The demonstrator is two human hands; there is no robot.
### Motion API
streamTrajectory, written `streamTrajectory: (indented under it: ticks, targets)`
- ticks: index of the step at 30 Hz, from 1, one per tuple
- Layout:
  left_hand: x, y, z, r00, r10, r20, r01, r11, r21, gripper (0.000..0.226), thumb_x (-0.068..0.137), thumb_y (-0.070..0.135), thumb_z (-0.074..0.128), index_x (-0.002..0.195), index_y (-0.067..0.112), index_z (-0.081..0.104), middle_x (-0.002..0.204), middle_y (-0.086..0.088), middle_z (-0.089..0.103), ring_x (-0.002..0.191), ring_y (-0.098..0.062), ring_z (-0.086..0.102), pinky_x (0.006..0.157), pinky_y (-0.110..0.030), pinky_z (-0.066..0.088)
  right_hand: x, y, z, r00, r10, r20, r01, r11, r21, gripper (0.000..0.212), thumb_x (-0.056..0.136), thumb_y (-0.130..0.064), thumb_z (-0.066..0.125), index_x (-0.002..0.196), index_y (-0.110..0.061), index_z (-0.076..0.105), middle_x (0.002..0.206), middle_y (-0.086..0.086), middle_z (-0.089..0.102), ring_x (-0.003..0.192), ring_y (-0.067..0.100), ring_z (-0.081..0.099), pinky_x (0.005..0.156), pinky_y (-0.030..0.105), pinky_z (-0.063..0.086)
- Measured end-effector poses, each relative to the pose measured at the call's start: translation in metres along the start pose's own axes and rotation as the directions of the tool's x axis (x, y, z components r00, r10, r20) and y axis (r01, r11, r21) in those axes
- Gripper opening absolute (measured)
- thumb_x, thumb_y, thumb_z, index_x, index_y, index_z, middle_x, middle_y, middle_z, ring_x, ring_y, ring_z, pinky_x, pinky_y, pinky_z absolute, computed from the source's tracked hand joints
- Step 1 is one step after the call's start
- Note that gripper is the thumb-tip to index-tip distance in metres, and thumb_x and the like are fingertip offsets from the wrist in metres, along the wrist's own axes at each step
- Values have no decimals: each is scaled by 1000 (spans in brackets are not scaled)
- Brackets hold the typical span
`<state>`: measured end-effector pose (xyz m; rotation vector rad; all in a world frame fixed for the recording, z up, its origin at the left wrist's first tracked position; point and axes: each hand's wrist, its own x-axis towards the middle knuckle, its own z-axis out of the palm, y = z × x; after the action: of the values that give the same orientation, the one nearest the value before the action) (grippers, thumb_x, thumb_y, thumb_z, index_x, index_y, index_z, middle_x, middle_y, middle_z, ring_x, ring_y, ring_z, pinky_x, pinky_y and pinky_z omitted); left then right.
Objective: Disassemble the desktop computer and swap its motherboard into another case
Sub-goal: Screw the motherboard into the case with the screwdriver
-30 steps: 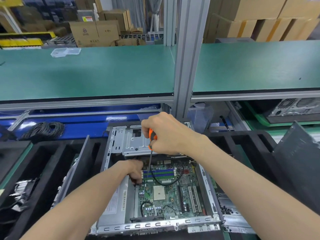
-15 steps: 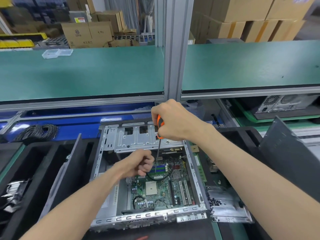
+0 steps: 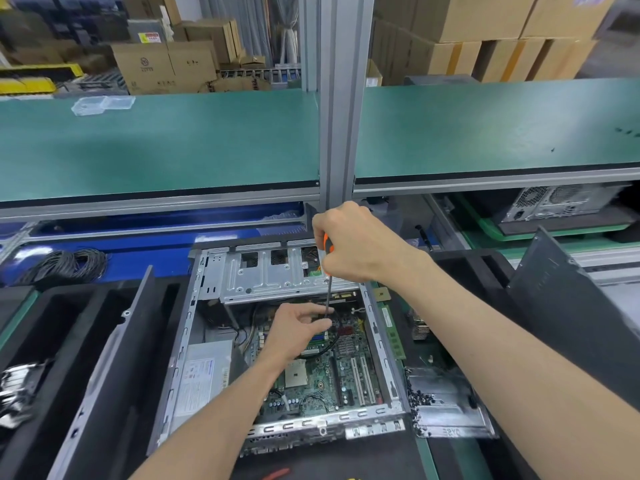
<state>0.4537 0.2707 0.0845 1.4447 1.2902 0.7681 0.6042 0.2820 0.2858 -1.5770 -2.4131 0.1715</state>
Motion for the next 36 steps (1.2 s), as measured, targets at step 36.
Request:
streamTrajectory:
  ticks: [36]
  targets:
    - [18,-14,15,998,47,-29,-49,997,-63,17,77,19,84,77,36,81,83,12,77,89,-1,71,85,-22,51,-5,3,4,999,34,26,-33,999,-37,25,62,-13,52,85,-8,60,84,8,60,79,32,57,70,41,54]
